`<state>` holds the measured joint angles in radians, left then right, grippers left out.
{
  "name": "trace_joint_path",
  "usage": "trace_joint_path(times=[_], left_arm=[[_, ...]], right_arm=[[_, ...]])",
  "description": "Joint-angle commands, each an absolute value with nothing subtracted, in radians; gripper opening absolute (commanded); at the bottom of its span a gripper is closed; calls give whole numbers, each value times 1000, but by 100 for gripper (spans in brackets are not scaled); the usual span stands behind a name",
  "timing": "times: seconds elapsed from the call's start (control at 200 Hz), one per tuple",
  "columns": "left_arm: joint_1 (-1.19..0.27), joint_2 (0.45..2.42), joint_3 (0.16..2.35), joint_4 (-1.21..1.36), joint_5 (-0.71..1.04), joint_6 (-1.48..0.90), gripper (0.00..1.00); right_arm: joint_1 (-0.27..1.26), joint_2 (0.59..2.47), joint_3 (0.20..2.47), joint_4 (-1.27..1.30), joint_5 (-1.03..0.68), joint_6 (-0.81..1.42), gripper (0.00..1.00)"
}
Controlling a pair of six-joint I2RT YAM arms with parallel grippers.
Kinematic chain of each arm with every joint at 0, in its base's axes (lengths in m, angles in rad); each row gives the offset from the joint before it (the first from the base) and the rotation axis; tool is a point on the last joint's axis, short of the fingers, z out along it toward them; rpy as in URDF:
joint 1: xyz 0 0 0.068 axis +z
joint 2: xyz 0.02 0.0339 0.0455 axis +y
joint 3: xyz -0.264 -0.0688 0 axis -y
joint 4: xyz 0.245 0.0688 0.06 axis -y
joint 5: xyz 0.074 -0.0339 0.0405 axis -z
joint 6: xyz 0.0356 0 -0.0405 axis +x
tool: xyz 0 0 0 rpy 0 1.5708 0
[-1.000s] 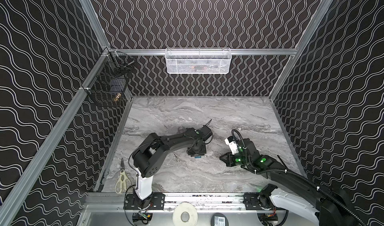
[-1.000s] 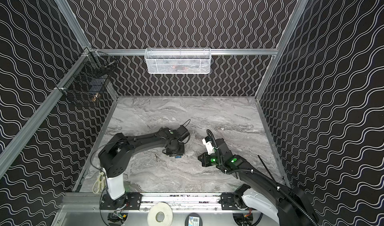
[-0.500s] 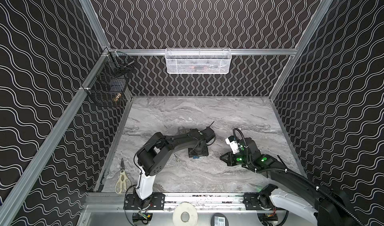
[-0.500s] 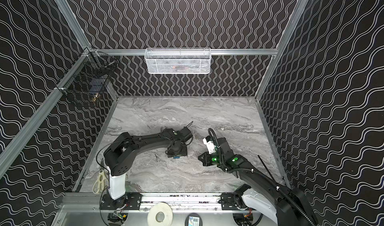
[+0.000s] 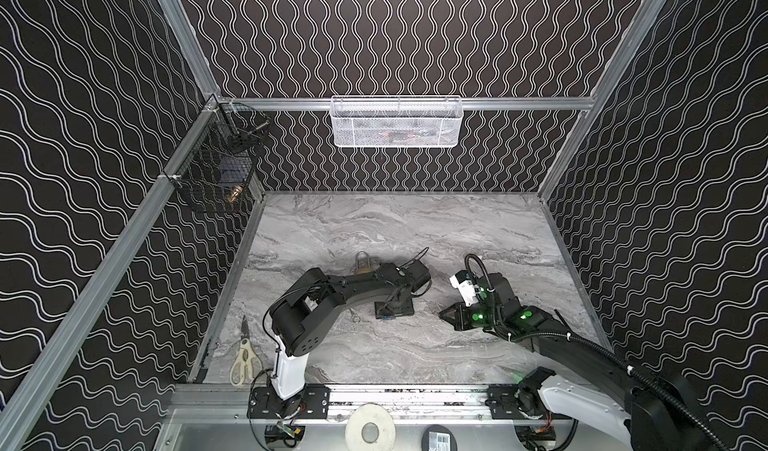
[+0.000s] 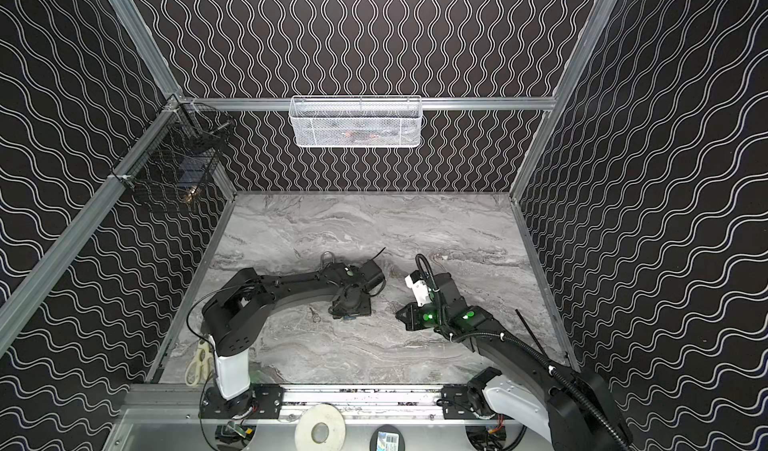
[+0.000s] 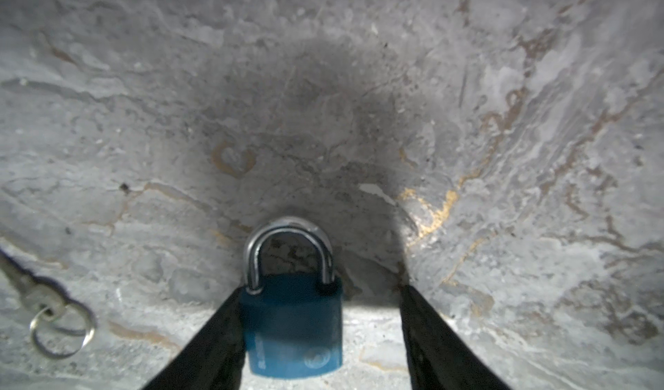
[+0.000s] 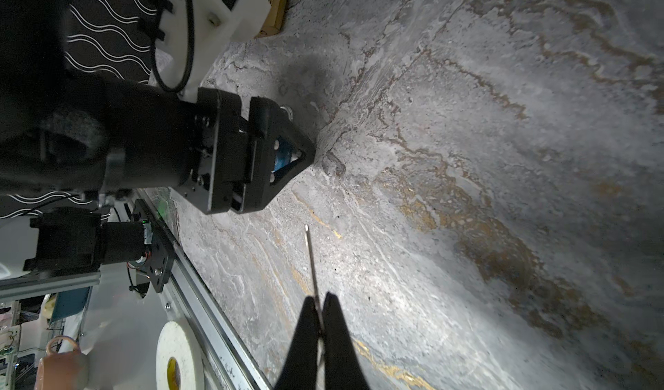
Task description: Unlock with the key
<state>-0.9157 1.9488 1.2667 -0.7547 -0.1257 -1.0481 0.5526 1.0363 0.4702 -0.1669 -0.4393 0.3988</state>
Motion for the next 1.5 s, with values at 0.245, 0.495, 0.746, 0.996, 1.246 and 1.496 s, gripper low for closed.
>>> trace_joint_path(times=[0.245, 0.495, 0.746, 0.996, 1.246, 1.496], left_arm=[[-931, 1957, 1191, -866, -52, -1099, 49], [-934, 1927, 1157, -853, -45, -1119, 39], [-927, 1822, 1177, -717, -133, -1117, 29], [-911, 1668, 1028, -342, -228, -1209, 27], [-919, 1534, 799, 37, -264, -1294, 26], [-925, 1412, 699, 130, -316, -1320, 24]], right_arm=[[548, 1038, 486, -173, -457, 375, 0], [546, 1052, 508, -186, -460, 366, 0], [542, 1119, 529, -135, -481, 344, 0], [544, 1165, 509, -45, -501, 390, 0], [590, 1195, 501, 18, -511, 439, 0], [676, 1218, 522, 30, -448, 500, 0]])
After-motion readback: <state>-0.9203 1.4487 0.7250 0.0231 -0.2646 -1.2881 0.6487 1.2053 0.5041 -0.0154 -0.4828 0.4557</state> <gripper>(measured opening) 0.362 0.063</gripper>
